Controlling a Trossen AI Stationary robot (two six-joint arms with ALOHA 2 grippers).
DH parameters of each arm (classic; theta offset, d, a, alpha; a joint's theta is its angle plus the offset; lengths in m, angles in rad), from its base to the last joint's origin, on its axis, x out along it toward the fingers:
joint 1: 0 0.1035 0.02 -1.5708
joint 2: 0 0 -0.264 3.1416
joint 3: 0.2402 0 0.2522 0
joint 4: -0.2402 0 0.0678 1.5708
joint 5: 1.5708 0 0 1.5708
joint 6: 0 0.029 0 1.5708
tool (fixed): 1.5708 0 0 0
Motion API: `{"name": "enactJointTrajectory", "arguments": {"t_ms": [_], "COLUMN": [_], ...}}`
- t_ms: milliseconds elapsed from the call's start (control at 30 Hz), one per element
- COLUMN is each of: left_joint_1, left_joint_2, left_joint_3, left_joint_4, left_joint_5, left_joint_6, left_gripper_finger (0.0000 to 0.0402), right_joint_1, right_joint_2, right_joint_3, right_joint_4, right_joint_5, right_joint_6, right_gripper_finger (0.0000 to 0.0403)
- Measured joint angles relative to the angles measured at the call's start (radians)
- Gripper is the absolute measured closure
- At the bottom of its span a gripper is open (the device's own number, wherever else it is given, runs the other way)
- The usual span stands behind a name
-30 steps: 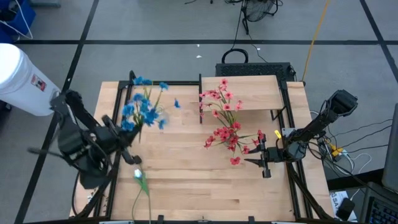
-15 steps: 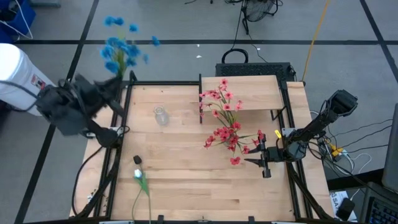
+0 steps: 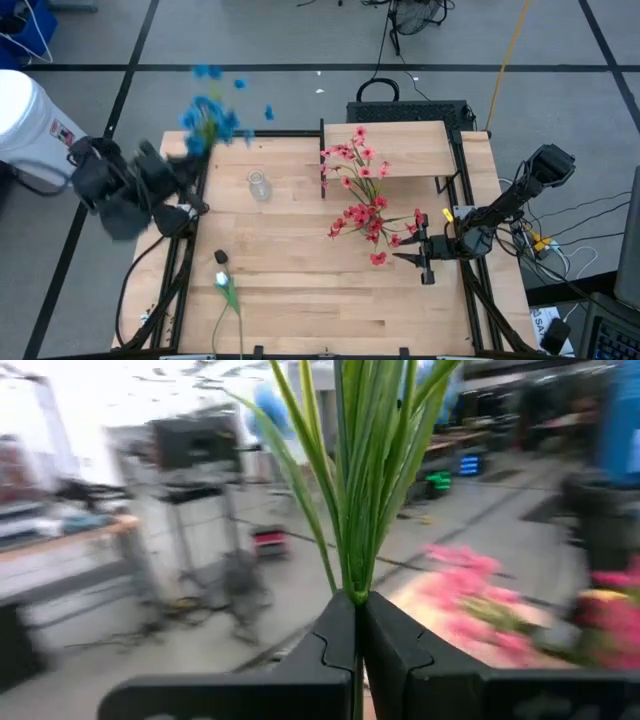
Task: Pick and place flowers into a vace then onto a shelf
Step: Put the blue flowers into the left transparent vase
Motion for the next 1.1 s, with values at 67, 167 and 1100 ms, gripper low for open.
{"name": "enactJointTrajectory", "arguments": {"t_ms": [67,167,1100], "left_joint_1": [-0.049,-0.064,0.513], "left_joint_2": [-0.005,-0.003,-0.189], "left_joint_3": [-0.048,-0.142,-0.795], "left_joint_4": [0.067,0.174,1.585], "left_joint_5": [0.033,0.015,0.650], "left_joint_6": [-0.018,0.006,0.911], "left_gripper_finger": [0.0394,0.0394,0.0394], "right_joint_1": [-0.009,-0.024,-0.067], "right_joint_2": [0.000,0.000,0.000], "right_joint_3": [0.000,0.000,0.000], "right_joint_4": [0.000,0.000,-0.008], "right_joint_5": [0.000,-0.001,-0.109], "right_joint_6": [-0.006,-0.006,0.050], "right_gripper_finger": [0.0298,0.0298,0.0298]}}
